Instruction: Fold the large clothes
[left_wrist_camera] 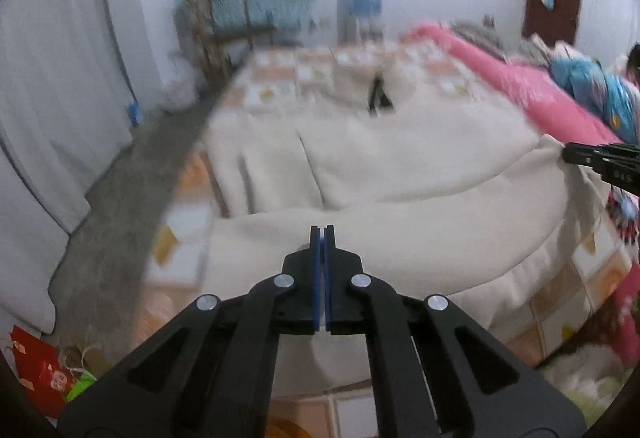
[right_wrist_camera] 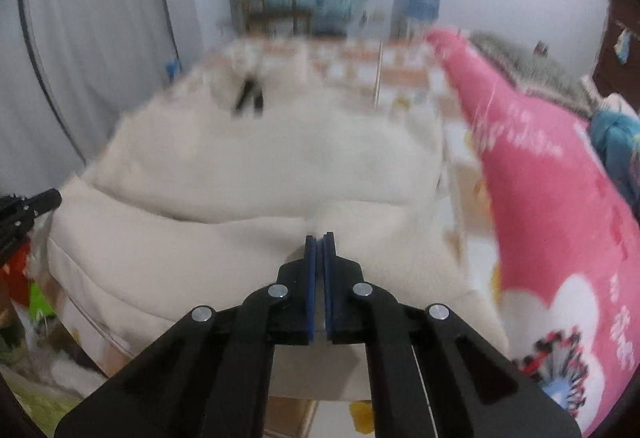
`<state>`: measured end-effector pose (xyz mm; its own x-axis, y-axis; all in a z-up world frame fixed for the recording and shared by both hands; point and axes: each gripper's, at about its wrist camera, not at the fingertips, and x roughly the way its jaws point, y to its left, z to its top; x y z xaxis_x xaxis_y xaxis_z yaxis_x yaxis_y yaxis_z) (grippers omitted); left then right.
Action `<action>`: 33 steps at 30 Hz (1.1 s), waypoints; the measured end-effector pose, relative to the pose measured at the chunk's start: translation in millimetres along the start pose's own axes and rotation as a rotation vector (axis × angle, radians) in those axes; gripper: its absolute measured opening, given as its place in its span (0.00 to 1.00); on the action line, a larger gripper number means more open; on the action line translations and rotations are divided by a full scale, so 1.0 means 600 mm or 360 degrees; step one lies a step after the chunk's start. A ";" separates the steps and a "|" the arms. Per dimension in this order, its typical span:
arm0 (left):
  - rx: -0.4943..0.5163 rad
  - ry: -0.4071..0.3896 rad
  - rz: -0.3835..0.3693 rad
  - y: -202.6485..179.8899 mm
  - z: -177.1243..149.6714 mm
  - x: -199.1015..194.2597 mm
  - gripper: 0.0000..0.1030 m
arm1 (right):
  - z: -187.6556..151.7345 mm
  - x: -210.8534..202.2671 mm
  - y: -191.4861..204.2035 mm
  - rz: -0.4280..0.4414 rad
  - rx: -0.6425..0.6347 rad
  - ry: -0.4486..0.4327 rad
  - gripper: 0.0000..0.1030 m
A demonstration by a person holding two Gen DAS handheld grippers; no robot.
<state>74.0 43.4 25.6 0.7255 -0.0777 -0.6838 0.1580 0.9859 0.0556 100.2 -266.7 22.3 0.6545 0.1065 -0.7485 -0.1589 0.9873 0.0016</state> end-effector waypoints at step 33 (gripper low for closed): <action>0.0063 0.0173 0.0070 -0.018 -0.070 0.103 0.08 | -0.035 0.122 -0.089 -0.0217 0.0269 0.0149 0.24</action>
<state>89.0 34.0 -48.1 0.6555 -0.0158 -0.7550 0.1556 0.9812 0.1146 141.0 -314.3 -46.2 0.5886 -0.0331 -0.8078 0.0576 0.9983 0.0010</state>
